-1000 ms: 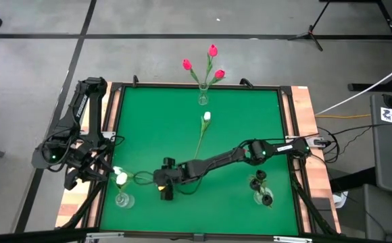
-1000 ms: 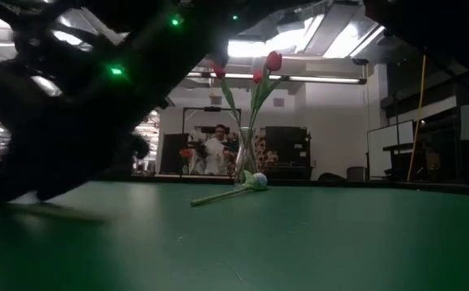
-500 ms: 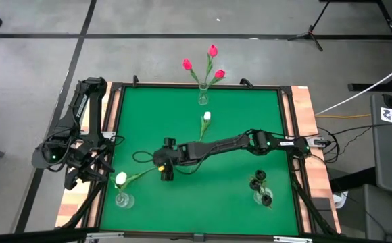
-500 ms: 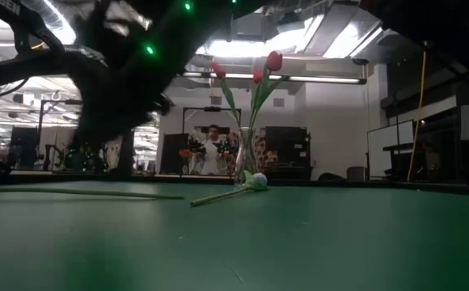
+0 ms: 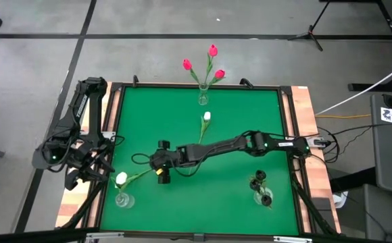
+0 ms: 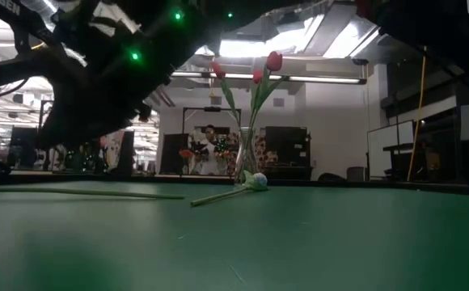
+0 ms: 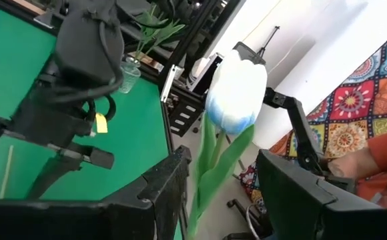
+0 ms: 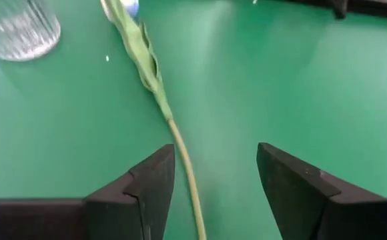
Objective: Sort flowers into vase by color
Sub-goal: Put the bottom white tulip into the bottom left transparent vase
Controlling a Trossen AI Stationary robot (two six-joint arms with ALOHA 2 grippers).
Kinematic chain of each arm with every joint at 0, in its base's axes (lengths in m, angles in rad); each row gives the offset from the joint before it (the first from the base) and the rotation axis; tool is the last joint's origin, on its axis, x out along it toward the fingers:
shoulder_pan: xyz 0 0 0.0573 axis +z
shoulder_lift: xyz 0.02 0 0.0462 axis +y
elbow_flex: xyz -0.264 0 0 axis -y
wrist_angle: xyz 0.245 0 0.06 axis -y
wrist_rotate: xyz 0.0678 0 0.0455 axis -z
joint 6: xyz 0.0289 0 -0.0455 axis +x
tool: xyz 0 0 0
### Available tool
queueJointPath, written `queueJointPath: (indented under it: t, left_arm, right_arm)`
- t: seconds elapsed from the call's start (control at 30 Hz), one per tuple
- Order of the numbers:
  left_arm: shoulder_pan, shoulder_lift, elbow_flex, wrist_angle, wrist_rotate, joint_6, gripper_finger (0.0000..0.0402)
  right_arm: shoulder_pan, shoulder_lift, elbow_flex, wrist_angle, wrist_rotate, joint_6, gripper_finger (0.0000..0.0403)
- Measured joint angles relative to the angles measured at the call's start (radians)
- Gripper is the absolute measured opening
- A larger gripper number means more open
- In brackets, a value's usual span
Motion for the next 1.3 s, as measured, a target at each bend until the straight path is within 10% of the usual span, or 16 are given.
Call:
queueJointPath:
  t: [0.63,1.03,1.3]
  left_arm:
    - [0.0,0.0,0.0,-0.033,-0.001,-0.034,0.018]
    - [0.0,0.0,0.0,-0.033,-0.003,-0.036,0.018]
    - [0.0,0.0,0.0,-0.033,-0.003,-0.036,0.018]
  right_arm:
    - [0.0,0.068,0.0,-0.032,-0.054,0.007,0.0206]
    - [-0.001,0.069,0.003,-0.089,-0.101,0.077,0.0014]
    - [-0.003,0.071,0.001,-0.064,-0.106,0.147,0.0009]
